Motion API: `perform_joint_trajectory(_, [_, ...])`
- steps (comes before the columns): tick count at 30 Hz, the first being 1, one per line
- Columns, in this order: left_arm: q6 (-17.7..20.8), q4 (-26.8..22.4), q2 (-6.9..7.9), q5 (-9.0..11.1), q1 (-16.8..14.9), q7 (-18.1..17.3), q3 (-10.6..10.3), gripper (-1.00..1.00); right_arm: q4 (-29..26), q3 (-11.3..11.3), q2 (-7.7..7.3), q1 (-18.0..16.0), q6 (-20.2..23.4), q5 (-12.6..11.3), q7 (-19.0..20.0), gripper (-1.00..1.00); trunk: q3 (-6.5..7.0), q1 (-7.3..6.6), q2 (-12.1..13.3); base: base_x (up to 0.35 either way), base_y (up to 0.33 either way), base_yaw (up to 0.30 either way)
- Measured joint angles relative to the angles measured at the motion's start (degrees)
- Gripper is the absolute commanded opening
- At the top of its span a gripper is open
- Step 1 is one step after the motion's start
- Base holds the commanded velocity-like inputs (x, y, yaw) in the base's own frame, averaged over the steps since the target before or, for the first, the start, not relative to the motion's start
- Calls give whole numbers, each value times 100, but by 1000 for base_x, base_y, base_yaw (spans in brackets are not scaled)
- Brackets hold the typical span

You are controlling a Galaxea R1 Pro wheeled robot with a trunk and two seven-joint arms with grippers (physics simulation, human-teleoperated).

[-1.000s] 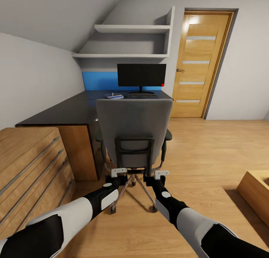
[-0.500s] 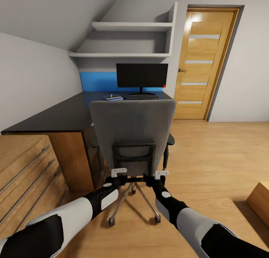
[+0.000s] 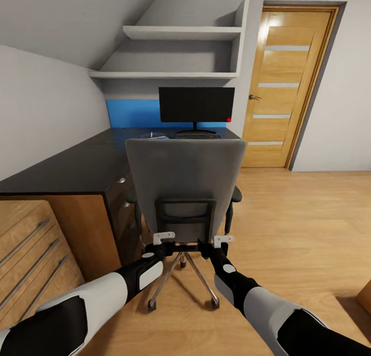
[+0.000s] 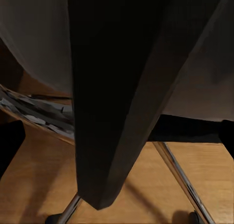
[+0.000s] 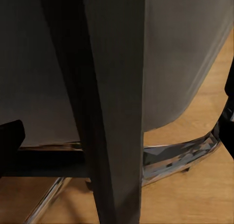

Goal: In the bedroom, organize the workspace by keeping the computer under the desk, ensuring the monitor is on the desk, placing the keyboard on the desk next to the monitor, placing the mouse on the desk next to the keyboard, moving the folder from the swivel chair onto the desk next to the mouse, stacking the notebook on top of the folder with the pen on top of the notebook, and positioning the swivel chair next to the desk.

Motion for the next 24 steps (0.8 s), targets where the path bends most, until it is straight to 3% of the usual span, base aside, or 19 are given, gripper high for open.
perform_joint_trajectory(24, [1, 1, 1, 36, 1, -5, -6, 100, 1, 5, -5, 0, -4, -2, 0, 100, -1, 0, 0, 322, 0, 0])
